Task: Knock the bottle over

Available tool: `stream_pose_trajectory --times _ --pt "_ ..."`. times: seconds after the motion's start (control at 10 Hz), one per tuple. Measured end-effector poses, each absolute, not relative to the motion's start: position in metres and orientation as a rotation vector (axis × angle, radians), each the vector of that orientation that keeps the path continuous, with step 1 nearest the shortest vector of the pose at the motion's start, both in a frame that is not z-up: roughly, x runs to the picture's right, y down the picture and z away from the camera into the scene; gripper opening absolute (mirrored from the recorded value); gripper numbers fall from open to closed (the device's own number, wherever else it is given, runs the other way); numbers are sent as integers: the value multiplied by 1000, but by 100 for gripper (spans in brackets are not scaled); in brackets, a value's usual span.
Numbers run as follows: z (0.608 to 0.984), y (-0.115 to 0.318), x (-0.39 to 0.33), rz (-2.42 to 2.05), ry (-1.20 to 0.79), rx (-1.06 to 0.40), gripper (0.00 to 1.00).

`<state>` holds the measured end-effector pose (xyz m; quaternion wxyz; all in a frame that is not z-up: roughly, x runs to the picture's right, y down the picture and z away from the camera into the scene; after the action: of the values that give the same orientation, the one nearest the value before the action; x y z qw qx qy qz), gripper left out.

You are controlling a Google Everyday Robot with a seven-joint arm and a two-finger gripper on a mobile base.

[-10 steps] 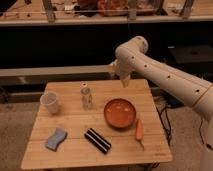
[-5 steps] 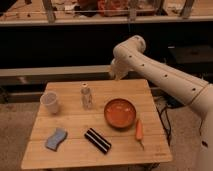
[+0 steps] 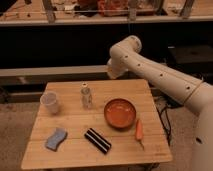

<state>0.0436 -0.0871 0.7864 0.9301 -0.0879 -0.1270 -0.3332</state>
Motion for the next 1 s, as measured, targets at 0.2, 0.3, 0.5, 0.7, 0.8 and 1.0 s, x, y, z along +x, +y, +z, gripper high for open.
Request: stream_pose_trajectory --times 0.2,0.3,0.5,0.7,0.8,1.0 --pt "792 -88 43 -688 -264 -178 9" --pt "795 -88 41 -692 -267 -178 9" --pt "802 -89 29 -701 -276 -178 9" --pt "808 -91 30 -706 -279 -179 9" --pt "812 -92 30 -712 -281 -181 9" --pt "817 -92 21 -721 -300 -187 9"
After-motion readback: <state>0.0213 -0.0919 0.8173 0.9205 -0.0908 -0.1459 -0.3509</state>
